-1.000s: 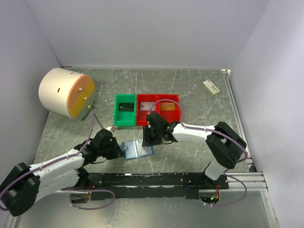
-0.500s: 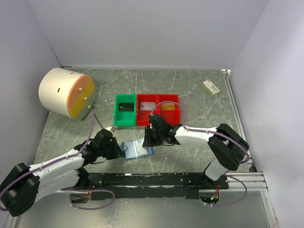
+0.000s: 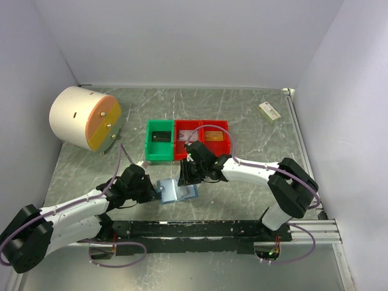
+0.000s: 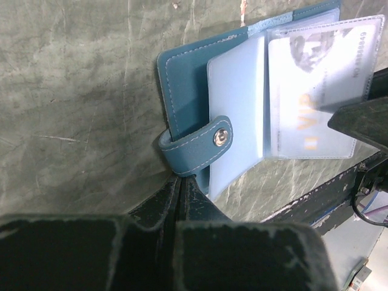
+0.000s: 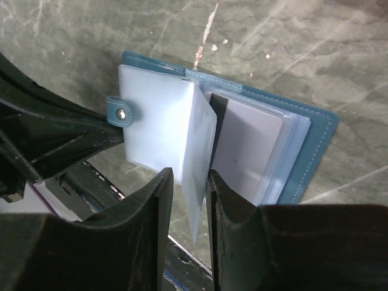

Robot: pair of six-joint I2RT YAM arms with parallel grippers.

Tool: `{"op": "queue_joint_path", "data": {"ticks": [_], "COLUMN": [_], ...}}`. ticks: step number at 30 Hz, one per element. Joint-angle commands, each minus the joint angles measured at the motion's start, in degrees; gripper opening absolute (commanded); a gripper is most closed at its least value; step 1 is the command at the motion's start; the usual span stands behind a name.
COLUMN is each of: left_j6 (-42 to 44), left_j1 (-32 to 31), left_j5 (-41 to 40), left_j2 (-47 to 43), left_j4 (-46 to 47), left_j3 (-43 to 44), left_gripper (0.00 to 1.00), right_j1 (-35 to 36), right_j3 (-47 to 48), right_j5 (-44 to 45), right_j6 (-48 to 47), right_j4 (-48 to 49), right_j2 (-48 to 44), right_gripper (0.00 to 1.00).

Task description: Take the credit cards out of the card holder

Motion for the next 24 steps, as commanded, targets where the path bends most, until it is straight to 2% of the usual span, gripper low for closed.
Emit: {"op": "queue_joint_path", "data": {"ticks": [1, 8, 15, 22, 24], "left_j6": [0.81, 1.05, 0.88, 0.21, -0.31], "left_j1": [-0.42, -0.35, -0.39, -0.42, -0.41], "left_j5": [0.11, -0.43, -0.98, -3.94, -5.45], "left_j2": [1.07, 1.12, -0.15, -4.67, -5.69], "left_j4": [0.86, 0.52, -0.50, -5.02, -7.46], "left_j3": [1.05, 1.43, 1.58, 2.46, 3.28], "left_gripper": [0.07, 0.07, 0.09, 0.17, 0.21], "right_j1": [0.50, 0.57, 0.55, 0.74, 0.71], "right_j3": [1.92, 3.36, 3.28, 4.21, 5.21], "right_j5": [-1.48, -2.99, -13.04, -24.45, -24.62], "right_j6": [-0.84, -0.95, -0.15, 3.91, 3.92], "right_j4": [-0.85, -0.61, 5.75, 14.13, 13.66], "right_j2": [-0.47, -0.88, 1.37, 5.80, 5.89], "right_gripper": [0.29, 0.28, 0.33, 0.39, 0.40]}}
